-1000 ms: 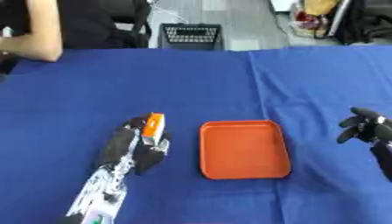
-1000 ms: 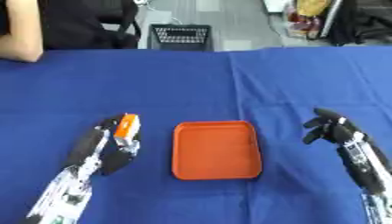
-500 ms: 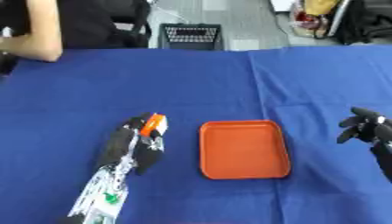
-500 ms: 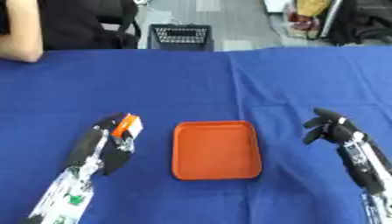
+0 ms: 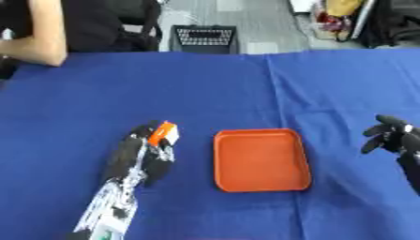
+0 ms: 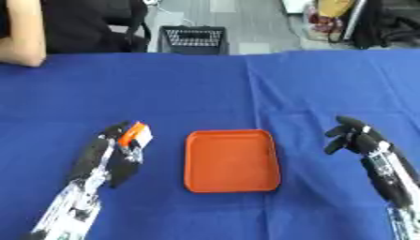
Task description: Pick up objects on the table and place them in the box.
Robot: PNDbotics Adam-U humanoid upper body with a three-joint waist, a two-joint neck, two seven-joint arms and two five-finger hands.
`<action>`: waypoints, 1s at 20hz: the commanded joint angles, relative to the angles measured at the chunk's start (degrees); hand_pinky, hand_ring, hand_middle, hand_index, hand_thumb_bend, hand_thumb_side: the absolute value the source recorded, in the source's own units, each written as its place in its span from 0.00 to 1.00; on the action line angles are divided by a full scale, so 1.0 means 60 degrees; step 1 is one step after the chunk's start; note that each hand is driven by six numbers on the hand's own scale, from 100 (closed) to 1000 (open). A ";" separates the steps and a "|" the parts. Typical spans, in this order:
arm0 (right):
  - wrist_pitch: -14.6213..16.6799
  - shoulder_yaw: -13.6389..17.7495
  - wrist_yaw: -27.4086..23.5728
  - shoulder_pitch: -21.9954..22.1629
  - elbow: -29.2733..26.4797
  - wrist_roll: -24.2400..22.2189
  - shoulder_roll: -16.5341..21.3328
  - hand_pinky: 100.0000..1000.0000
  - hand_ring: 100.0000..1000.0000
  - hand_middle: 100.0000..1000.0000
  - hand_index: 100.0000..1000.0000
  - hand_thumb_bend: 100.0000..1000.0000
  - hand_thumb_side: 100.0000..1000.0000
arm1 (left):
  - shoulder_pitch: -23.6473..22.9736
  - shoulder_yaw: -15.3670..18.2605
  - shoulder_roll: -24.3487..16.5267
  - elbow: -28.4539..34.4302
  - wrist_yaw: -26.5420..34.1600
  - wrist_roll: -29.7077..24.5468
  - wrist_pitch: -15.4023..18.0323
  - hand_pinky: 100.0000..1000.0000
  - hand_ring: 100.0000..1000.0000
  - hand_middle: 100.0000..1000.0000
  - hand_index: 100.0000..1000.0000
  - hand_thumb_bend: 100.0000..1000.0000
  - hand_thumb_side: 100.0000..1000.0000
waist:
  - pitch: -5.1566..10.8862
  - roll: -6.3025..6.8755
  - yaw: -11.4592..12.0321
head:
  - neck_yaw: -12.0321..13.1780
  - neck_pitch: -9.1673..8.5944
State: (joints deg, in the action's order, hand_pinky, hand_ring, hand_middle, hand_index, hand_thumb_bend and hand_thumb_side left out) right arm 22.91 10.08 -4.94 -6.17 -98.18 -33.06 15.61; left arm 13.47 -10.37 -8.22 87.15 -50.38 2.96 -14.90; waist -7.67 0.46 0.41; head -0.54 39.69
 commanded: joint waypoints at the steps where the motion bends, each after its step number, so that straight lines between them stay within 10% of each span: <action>1: 0.0015 0.0040 -0.0003 -0.0069 -0.0111 -0.0025 0.0130 0.51 0.50 0.63 0.89 0.00 0.93 | 0.0159 0.0001 0.0009 0.0140 0.0055 0.0088 -0.0024 1.00 1.00 0.71 1.00 0.00 0.37 | 0.0113 -0.0002 -0.0015 | -0.0033 -0.0135; 6: 0.0018 0.0041 0.0001 -0.0068 -0.0110 -0.0024 0.0133 0.51 0.50 0.63 0.89 0.00 0.93 | 0.0187 -0.0038 -0.0073 0.0183 -0.0064 0.0032 -0.0019 1.00 1.00 0.69 1.00 0.00 0.19 | 0.0109 0.0001 -0.0019 | -0.0032 -0.0134; 20: 0.0017 0.0045 0.0000 -0.0069 -0.0113 -0.0017 0.0134 0.51 0.50 0.63 0.89 0.00 0.93 | 0.0194 -0.0051 -0.0125 0.0297 -0.0128 0.0060 -0.0027 1.00 1.00 0.66 1.00 0.00 0.17 | 0.0112 0.0001 -0.0020 | -0.0044 -0.0144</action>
State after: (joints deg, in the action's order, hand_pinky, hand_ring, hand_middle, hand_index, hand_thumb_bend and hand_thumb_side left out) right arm 22.91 10.08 -4.94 -6.17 -98.18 -33.06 15.61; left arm 13.88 -10.69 -8.29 87.56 -51.01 3.05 -15.05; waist -7.67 0.47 0.41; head -0.54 39.68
